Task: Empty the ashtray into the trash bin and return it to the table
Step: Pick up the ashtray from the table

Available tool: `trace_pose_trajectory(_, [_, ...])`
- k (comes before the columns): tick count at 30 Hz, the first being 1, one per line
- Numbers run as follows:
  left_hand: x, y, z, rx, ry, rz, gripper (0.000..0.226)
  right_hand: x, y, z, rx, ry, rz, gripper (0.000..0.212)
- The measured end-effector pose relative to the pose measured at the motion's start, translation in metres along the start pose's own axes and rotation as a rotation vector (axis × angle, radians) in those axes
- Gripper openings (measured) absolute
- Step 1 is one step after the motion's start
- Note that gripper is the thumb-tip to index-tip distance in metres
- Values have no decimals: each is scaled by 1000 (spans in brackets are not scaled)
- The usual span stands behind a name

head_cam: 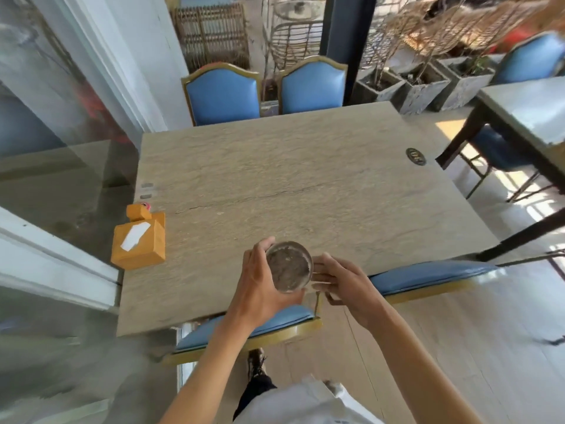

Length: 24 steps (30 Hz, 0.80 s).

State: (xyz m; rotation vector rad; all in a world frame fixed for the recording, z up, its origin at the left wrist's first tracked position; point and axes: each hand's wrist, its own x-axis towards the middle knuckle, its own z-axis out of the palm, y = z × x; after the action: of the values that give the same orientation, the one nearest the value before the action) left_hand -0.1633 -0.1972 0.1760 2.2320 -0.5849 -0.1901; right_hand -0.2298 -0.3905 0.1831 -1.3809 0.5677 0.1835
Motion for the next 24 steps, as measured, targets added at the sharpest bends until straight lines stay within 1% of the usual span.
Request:
trace_pose_trajectory(3, [-5, 41, 32, -49, -27, 40, 116, -27, 3, -39, 70, 11, -5, 47])
trace_pose_trajectory(7, [-10, 88, 71, -89, -79, 86, 118, -58, 11, -87, 126, 79, -30, 53])
trace_pose_trajectory(14, [-10, 148, 121, -127, -184, 162, 120, -93, 27, -158, 282, 173, -62, 50])
trace_pose_trajectory(17, [-1, 171, 138, -157, -239, 176, 118, -100, 31, -181, 400, 214, -57, 50])
trace_pose_trajectory(21, [19, 202, 167, -197, -341, 173, 124, -106, 32, -215, 641, 192, -18, 55])
trace_pose_trajectory(24, [43, 224, 198, -215, -427, 206, 126, -106, 26, -246, 806, 163, -7, 63])
